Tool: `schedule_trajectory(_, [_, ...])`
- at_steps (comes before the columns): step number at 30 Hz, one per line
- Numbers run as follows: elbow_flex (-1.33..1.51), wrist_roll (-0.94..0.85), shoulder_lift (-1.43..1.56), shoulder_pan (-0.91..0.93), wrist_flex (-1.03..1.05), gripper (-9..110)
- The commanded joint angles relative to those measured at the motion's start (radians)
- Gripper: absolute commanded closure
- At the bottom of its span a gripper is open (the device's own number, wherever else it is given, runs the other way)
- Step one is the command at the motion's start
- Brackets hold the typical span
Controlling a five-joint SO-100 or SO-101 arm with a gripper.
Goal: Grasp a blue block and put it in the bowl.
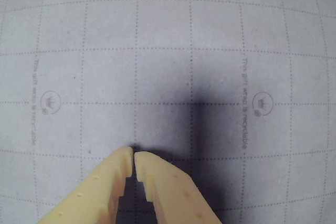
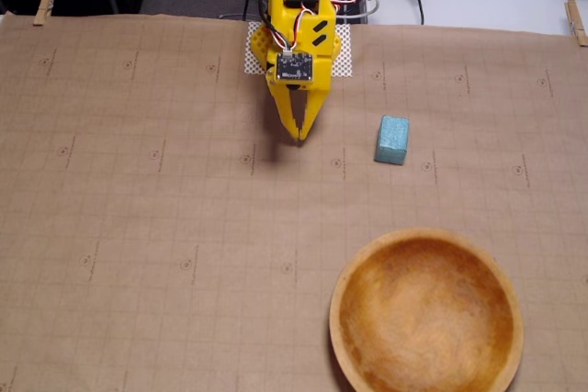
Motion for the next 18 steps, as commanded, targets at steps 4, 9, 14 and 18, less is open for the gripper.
schedule_trajectory(4, [-0.083, -0.008, 0.005, -0.011, -0.017, 103])
schedule_trajectory(9, [-0.206, -0.008, 0.005, -0.011, -0.015, 103])
schedule_trajectory(14, [-0.319, -0.008, 0.005, -0.011, -0.015, 103])
schedule_trajectory(18, [-0.388, -0.009, 0.005, -0.011, -0.015, 103])
